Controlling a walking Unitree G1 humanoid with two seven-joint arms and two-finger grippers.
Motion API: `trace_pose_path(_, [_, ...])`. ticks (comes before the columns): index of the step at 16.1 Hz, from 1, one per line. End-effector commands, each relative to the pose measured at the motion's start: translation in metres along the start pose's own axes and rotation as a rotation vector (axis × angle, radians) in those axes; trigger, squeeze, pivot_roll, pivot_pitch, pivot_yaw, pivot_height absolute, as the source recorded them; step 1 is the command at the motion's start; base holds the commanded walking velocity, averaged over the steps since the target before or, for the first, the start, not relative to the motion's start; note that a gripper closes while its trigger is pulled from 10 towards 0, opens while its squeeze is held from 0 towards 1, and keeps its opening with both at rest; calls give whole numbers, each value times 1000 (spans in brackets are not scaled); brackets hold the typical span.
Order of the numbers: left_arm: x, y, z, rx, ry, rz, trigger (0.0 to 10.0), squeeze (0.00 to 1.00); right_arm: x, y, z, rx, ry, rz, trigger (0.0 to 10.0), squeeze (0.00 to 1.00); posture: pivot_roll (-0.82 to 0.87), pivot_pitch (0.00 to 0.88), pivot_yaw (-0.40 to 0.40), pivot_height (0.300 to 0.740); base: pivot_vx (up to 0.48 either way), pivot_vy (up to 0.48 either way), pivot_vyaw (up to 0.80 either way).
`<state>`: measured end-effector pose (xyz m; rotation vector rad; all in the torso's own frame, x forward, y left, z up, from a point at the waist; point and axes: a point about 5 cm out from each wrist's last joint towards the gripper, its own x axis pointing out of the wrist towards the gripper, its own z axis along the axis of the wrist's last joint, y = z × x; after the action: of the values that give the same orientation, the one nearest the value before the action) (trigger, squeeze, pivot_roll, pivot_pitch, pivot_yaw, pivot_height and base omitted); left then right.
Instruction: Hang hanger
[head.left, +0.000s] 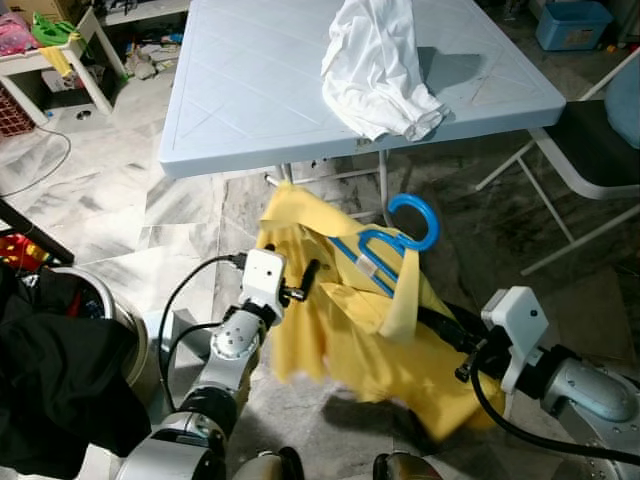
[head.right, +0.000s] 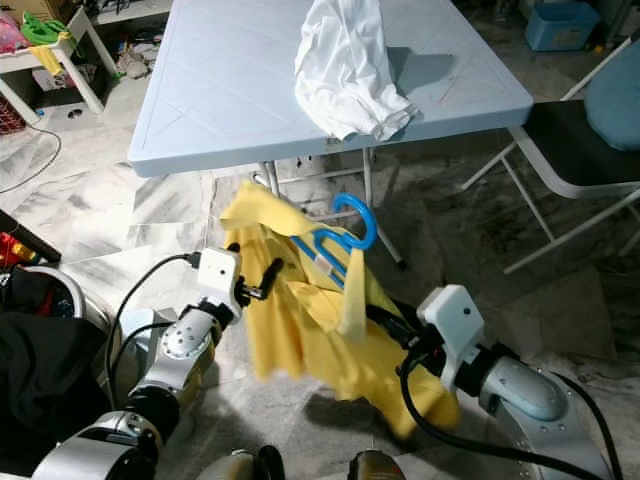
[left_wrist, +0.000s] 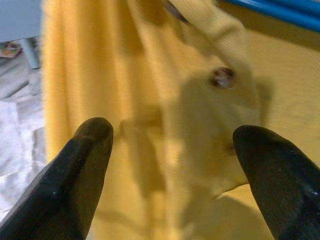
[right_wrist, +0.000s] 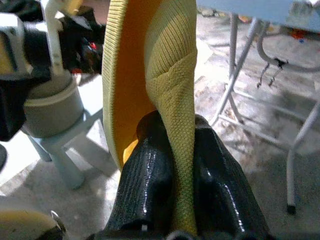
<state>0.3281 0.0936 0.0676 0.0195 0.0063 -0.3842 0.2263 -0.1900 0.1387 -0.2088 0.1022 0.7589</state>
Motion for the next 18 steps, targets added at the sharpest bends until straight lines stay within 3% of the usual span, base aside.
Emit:
trace_pose_path(1, [2,-1,6,-18,-27,-25,10000,1000,2,6,14,-15,-58,34,10000,0,-206,159,92,740,0,0,0])
trace_pose_path(4, [2,-2,2,2,-1,-37,10000,992,6,16,15,14,-63,81,10000,0,-205,161,94,740,0,0,0])
trace_pose_path(5, [2,-1,2,11,6,-28,10000,0,4,19,17,21,-65,99,10000,0,-205,162,93,740,0,0,0])
trace_pose_path(10, [10,5,13,3,-16,-39,10000,0,-22,23,20,55,-30,152,10000,0,-218,166,101,740,0,0,0])
trace_pose_path(11, [10,7,13,5,-15,-37,6510,0,-24,24,22,58,-33,155,10000,0,-221,167,102,740,0,0,0])
trace_pose_path(12, [10,7,13,6,-14,-43,0,0,-28,24,24,56,-26,161,10000,0,-228,166,106,740,0,0,0])
trace_pose_path(18, [8,13,12,19,2,-56,0,0,-43,14,25,38,17,129,10000,0,-237,168,114,740,0,0,0])
